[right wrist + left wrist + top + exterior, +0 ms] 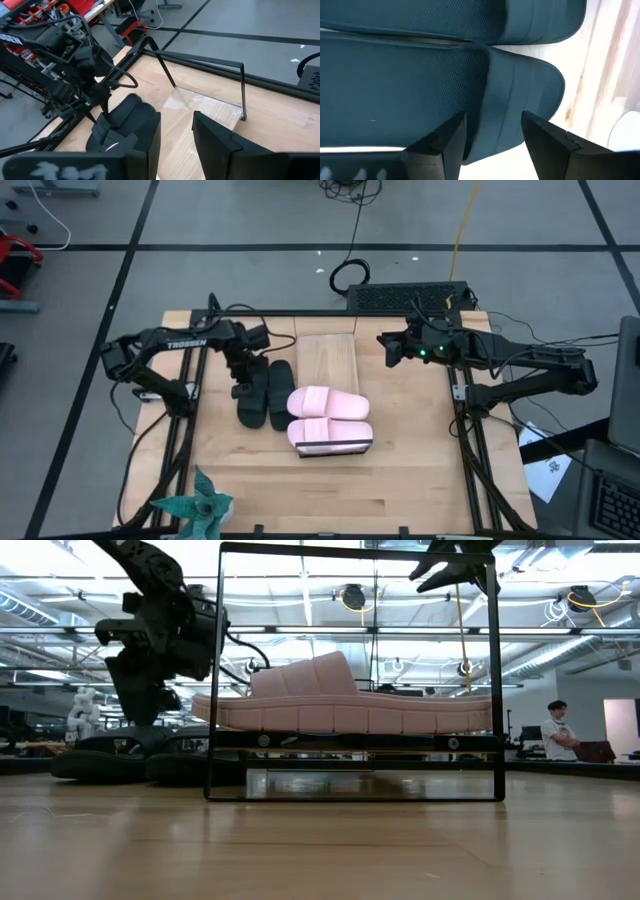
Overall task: Pick and place slides into the shelf
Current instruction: Put the left black slipper on the shelf
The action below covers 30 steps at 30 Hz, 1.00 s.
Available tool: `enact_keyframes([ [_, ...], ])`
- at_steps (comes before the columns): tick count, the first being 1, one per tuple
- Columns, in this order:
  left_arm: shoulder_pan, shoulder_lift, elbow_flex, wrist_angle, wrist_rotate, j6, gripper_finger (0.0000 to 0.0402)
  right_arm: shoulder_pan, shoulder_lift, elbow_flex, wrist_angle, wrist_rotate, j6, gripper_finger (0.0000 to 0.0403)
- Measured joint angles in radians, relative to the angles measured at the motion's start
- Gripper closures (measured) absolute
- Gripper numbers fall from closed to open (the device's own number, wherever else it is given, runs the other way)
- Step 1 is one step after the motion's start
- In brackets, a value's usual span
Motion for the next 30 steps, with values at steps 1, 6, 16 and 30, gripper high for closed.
enact_keyframes([
  [1, 0.000, 0.000, -0.009, 0.005, 0.013, -0.004, 0.0208, 0.000, 0.000, 0.000, 0.001, 0.000, 0.000, 0.0300],
  [6, -0.005, 0.000, -0.046, 0.009, 0.055, -0.004, 0.0208, 0.000, 0.000, 0.000, 0.001, 0.000, 0.000, 0.0300],
  [16, -0.017, 0.000, -0.101, 0.060, 0.063, -0.035, 0.0259, 0.000, 0.000, 0.000, 0.001, 0.000, 0.000, 0.0300],
  [30, -0.015, 0.000, -0.093, 0.044, -0.067, -0.082, 0.0397, 0.000, 0.000, 0.000, 0.000, 0.000, 0.000, 0.0300],
])
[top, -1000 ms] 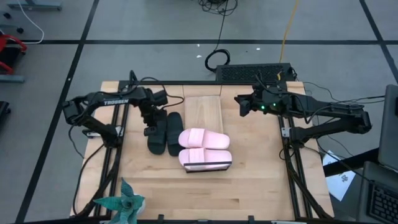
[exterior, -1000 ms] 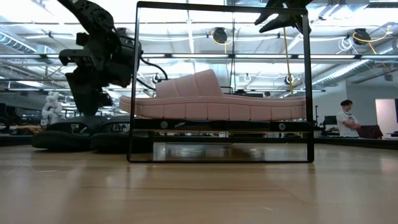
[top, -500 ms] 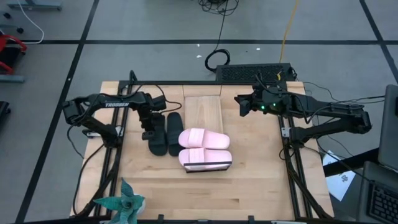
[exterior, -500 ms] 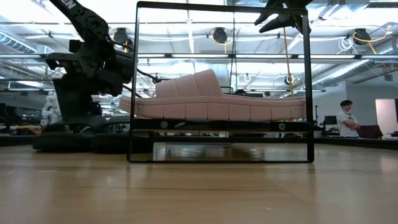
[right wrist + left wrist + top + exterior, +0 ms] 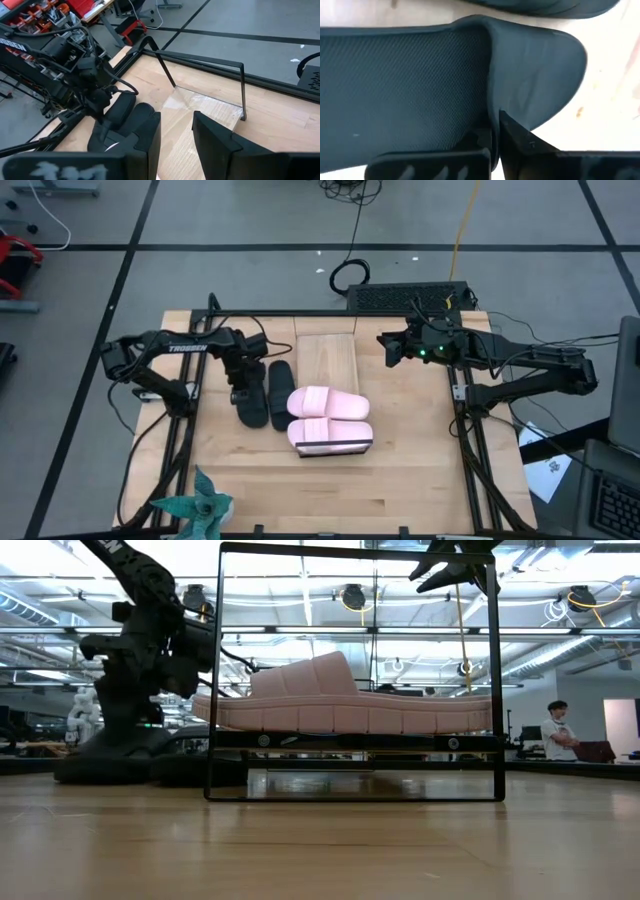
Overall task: Pick and place slides into the shelf
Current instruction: Put the left black slipper on the shelf
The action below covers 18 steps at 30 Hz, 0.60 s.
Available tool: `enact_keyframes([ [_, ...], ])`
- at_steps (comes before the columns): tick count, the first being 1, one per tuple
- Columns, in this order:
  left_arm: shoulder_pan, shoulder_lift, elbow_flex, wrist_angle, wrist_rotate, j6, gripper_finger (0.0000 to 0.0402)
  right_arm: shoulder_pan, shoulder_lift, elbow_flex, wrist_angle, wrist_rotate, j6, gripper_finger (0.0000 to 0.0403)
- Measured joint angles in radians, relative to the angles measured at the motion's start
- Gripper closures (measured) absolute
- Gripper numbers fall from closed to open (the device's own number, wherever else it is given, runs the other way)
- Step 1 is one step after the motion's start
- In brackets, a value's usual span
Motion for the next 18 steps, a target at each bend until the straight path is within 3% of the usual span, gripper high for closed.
enact_keyframes([
  [9, 0.001, 0.001, 0.095, -0.141, -0.160, -0.020, 0.0400, 0.000, 0.000, 0.000, -0.002, 0.000, -0.003, 0.0300],
  [18, 0.000, 0.002, 0.301, -0.328, -0.269, -0.053, 0.0401, 0.000, 0.000, 0.000, -0.004, -0.001, -0.024, 0.0300],
])
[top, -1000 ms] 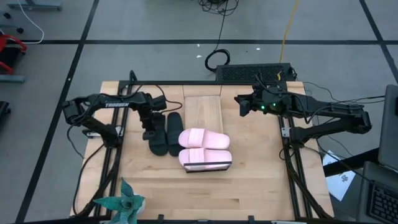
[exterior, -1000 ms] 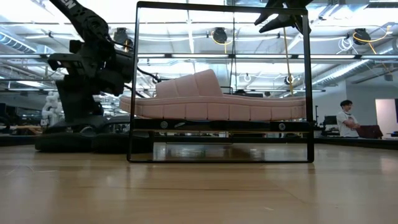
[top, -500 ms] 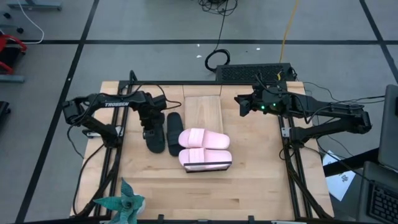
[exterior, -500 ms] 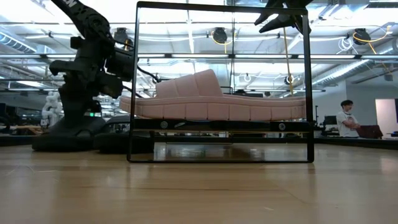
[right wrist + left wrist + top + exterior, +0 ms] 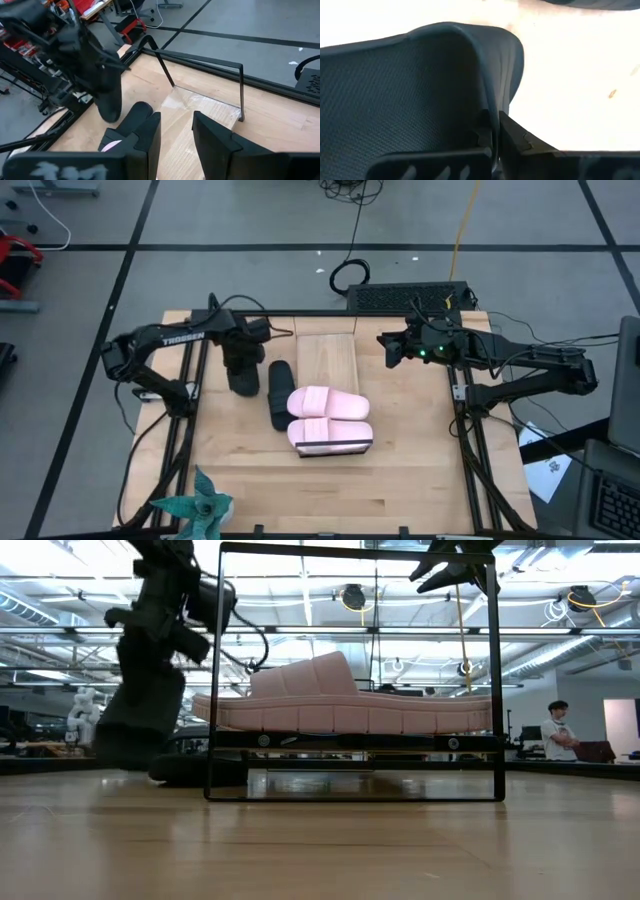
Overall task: Pick and place slides into the shelf
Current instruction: Put the left black slipper on the shelf
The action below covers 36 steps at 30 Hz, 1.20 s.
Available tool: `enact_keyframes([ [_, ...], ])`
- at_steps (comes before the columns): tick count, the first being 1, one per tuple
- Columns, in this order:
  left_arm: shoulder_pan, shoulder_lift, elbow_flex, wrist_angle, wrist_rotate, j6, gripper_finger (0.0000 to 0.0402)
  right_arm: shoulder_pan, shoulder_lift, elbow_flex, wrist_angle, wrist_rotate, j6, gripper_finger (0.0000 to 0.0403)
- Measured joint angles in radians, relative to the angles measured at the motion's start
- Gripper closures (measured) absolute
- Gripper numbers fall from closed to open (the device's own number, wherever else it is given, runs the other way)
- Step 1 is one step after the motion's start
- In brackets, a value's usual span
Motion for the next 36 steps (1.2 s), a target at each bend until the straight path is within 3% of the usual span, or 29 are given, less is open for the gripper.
enact_keyframes([
  [18, 0.004, 0.000, 0.329, -0.171, -0.098, 0.018, 0.0401, 0.000, 0.000, 0.000, 0.000, 0.000, -0.006, 0.0300],
  [26, 0.052, -0.001, 0.576, -0.187, -0.037, 0.011, 0.0402, 0.000, 0.000, 0.000, 0.063, -0.007, -0.004, 0.0300],
  [36, 0.074, -0.002, 0.888, -0.185, 0.020, -0.052, 0.0402, 0.000, 0.009, 0.000, 0.206, -0.122, -0.071, 0.0300],
])
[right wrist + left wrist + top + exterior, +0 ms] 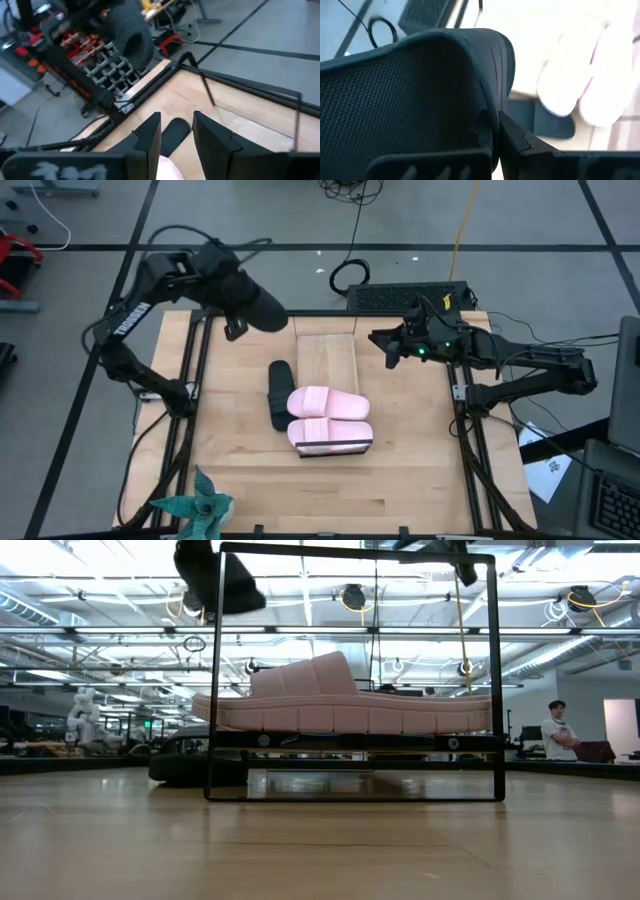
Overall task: Pick and place slides into the shelf
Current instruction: Put the left black slipper on the shelf
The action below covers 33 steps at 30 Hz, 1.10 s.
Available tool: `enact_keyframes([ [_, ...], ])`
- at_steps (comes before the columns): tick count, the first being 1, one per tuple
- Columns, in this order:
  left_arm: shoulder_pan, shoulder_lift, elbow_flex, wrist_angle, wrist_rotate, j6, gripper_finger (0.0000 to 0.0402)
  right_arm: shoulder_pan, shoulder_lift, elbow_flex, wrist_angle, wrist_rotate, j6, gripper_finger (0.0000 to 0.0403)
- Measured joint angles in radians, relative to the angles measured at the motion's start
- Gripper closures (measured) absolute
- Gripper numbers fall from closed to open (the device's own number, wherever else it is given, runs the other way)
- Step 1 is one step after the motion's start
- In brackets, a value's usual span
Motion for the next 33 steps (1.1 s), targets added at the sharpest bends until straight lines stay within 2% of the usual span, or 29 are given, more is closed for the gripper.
enact_keyframes([
  [5, -0.002, 0.000, 0.069, 0.081, 0.009, -0.099, 0.0402, 0.000, 0.051, 0.000, 0.133, -0.068, -0.026, 0.0300],
  [11, -0.002, 0.000, 0.081, 0.343, 0.068, -0.191, 0.0402, 0.000, 0.152, 0.000, 0.274, -0.191, -0.044, 0.0300],
  [19, -0.002, 0.000, 0.081, 0.636, 0.078, -0.293, 0.0402, 0.000, 0.233, 0.000, 0.305, -0.196, -0.018, 0.0300],
  [25, -0.002, 0.001, 0.081, 0.787, 0.092, -0.367, 0.0401, 0.000, 0.238, -0.001, 0.451, -0.195, -0.087, 0.0300],
  [29, -0.002, 0.001, 0.080, 0.806, 0.141, -0.399, 0.0401, -0.006, 0.227, -0.001, 0.517, -0.193, -0.139, 0.0300],
  [33, -0.028, 0.001, 0.024, 0.767, 0.187, -0.445, 0.0401, -0.026, 0.206, -0.001, 0.536, -0.192, -0.168, 0.0300],
])
